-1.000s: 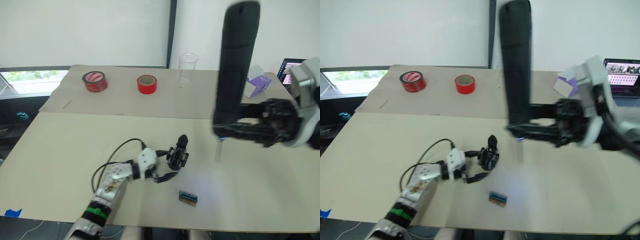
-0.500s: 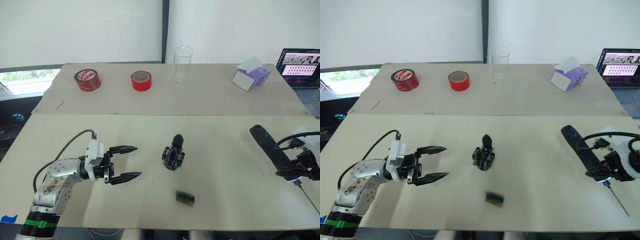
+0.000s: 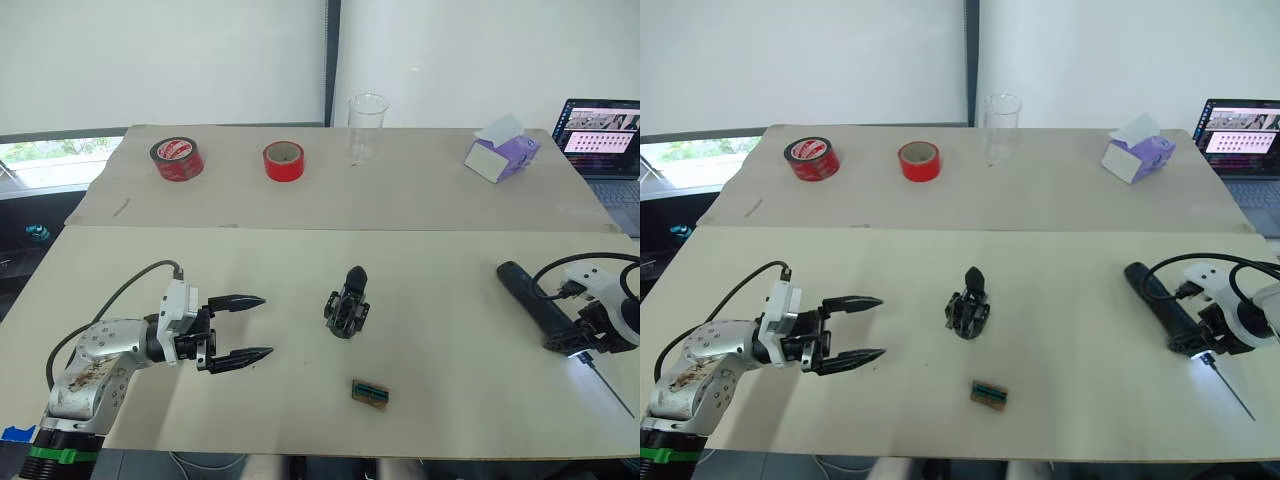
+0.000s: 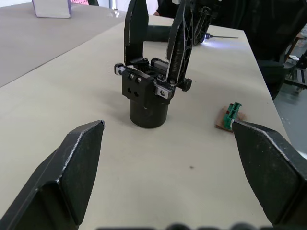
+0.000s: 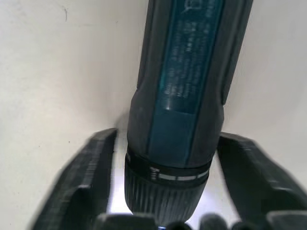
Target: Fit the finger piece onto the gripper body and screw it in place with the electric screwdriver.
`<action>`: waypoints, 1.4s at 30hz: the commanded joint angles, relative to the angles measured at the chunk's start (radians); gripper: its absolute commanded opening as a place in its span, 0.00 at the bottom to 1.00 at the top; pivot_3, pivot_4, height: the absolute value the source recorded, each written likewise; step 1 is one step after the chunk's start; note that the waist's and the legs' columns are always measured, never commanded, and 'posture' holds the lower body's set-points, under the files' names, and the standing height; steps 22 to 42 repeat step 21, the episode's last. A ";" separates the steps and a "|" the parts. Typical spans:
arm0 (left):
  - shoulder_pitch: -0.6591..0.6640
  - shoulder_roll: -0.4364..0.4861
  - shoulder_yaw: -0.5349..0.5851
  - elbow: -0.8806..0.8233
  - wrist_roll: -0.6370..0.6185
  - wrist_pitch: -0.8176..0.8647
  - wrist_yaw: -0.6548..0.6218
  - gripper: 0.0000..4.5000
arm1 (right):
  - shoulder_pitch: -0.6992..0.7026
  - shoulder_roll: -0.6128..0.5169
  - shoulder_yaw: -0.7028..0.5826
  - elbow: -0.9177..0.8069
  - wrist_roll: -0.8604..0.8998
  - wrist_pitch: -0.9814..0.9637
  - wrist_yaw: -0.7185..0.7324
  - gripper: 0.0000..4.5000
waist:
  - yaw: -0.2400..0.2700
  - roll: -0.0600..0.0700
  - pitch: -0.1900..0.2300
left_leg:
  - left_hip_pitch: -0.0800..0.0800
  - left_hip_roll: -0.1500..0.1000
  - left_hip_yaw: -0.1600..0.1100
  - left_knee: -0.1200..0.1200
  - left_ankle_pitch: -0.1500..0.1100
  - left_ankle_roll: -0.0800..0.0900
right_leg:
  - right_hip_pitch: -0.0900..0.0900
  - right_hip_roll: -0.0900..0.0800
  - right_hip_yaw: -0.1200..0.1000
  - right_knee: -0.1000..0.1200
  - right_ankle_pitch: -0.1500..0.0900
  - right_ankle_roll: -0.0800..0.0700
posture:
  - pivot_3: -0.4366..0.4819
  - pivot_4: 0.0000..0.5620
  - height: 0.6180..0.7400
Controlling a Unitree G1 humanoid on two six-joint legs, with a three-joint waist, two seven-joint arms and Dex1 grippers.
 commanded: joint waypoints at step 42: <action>0.158 -0.014 0.127 0.135 0.265 -0.301 0.208 1.00 | 0.529 0.550 -0.616 -0.540 0.283 -0.946 0.202 0.99 | 0.003 -0.008 -0.001 | 0.006 0.004 0.001 0.004 -0.004 -0.001 | 0.004 0.002 0.003 0.004 0.006 -0.003 | 0.48 0.27 1.00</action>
